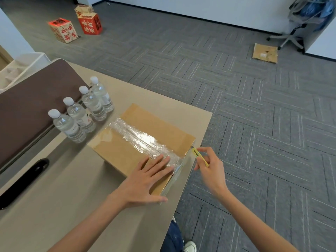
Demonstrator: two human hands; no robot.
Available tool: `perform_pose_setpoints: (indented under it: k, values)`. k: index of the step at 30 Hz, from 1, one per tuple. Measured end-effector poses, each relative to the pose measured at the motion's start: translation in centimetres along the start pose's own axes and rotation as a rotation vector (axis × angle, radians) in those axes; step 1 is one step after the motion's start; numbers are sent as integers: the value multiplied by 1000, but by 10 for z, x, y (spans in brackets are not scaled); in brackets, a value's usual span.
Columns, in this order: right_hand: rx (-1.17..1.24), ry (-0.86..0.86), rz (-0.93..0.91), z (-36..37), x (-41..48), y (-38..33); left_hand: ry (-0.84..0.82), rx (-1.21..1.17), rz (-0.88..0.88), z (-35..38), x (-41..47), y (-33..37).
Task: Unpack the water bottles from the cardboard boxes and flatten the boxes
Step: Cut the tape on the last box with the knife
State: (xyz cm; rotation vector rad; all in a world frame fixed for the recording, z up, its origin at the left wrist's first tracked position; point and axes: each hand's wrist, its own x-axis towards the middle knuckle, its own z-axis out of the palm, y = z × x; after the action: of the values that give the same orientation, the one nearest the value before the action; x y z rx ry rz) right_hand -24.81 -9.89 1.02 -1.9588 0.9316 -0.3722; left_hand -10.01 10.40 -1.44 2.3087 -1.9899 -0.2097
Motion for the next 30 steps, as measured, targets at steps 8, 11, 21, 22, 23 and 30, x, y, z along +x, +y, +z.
perform_pose_setpoints:
  k: [8, 11, 21, 22, 23, 30]
  values:
    - [131, -14, 78, 5, 7, 12, 65, -31, -68, 2, 14, 2]
    - [183, -24, 87, 8, 11, 9, 87, -40, -97, 2, 26, 1]
    - [325, -6, 125, 17, 42, 0, 154, -33, -178, 6, 55, 0]
    - [353, -5, 135, 17, 45, 1, 159, -38, -190, 7, 57, 0]
    - [378, -1, 142, 17, 47, 0, 165, -42, -200, 7, 59, 1]
    - [414, 102, 156, 22, 48, 7, 177, -43, -216, 11, 60, 1]
